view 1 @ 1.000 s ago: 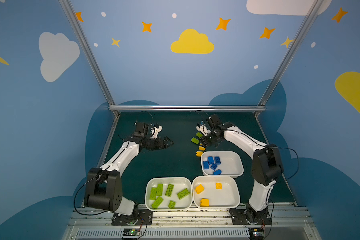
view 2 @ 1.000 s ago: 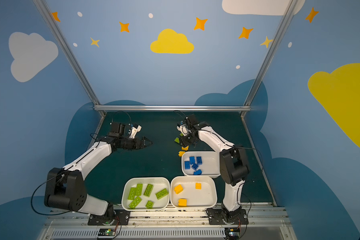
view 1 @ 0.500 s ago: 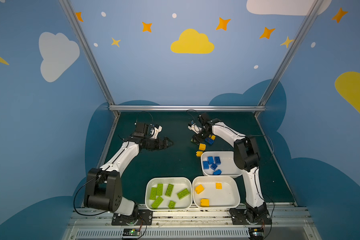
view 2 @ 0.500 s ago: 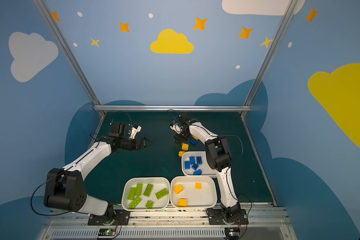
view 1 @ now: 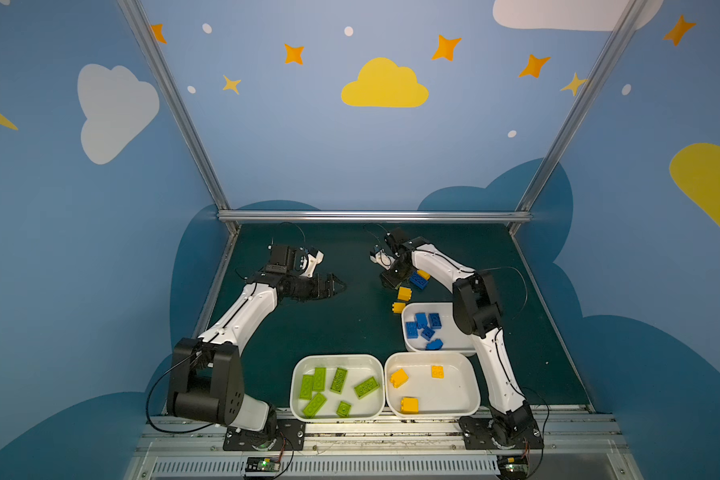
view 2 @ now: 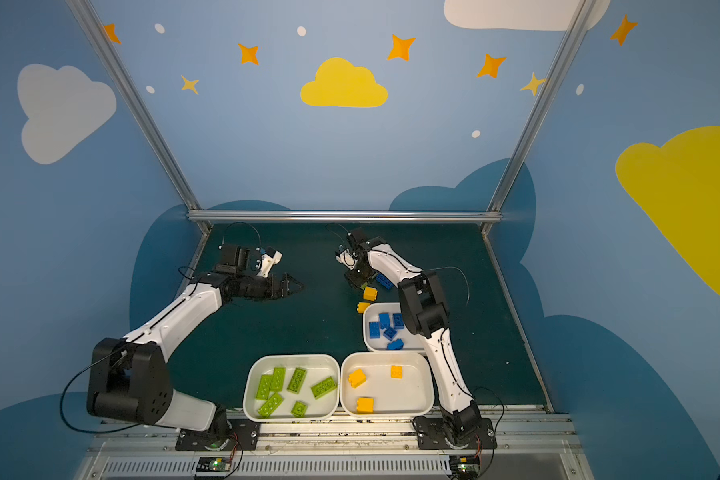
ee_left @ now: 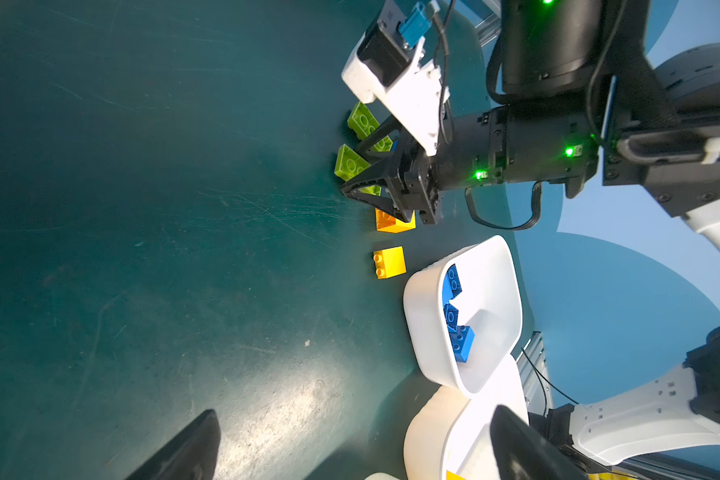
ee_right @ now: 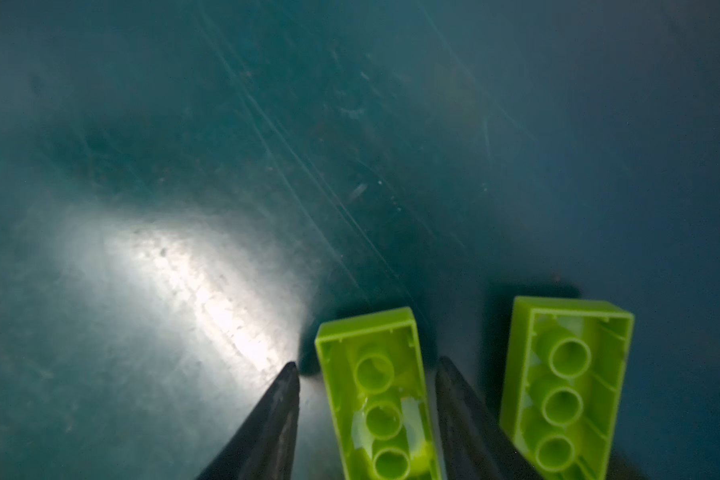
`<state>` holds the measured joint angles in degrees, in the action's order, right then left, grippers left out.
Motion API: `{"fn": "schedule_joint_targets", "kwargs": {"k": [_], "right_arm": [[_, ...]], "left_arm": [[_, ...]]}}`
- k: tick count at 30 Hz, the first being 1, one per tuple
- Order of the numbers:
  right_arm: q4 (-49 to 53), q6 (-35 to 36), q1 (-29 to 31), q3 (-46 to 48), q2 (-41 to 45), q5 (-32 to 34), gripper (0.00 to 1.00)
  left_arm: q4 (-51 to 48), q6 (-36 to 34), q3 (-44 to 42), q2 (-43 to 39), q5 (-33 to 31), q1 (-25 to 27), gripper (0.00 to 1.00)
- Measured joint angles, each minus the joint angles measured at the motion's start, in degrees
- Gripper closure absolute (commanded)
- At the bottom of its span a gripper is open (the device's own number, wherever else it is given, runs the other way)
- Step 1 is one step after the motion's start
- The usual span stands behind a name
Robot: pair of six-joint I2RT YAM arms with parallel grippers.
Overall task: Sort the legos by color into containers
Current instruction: 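Return the right gripper to the pile and grasp a lime-green brick, then carry the lime-green brick to the nearest white bin and release it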
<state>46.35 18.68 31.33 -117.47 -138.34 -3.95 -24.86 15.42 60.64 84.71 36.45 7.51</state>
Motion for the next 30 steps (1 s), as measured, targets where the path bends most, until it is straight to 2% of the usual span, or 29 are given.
{"fn": "schedule_joint_targets", "kwargs": {"k": [5, 8, 15, 21, 25, 30], "right_arm": [[0.6, -1.4, 0.1, -0.3, 0.0, 1.5, 0.7], [0.6, -2.1, 0.1, -0.3, 0.0, 1.7, 0.77], [-1.4, -2.2, 0.1, 7.8, 6.2, 0.0, 0.78], [-4.2, -2.1, 1.2, 18.9, 21.3, -4.1, 0.78], [-6.7, -0.9, 5.3, 26.7, 32.4, -7.8, 0.78], [-8.7, 0.1, 15.2, 36.3, 41.6, -11.6, 0.76]], "left_arm": [[-0.5, -0.3, 0.0, 0.0, 0.0, 0.0, 0.01], [-1.0, -0.7, 0.3, 0.0, 0.0, 0.0, 0.01], [-1.5, -0.9, 0.9, 0.0, 0.0, -0.1, 0.01], [-1.9, -1.0, 2.4, 0.1, -0.2, -0.5, 0.01], [-1.8, -1.0, 3.6, 0.6, -0.2, -0.9, 0.01], [-1.8, -1.1, 4.5, 1.2, -0.5, -1.3, 0.0]]}}
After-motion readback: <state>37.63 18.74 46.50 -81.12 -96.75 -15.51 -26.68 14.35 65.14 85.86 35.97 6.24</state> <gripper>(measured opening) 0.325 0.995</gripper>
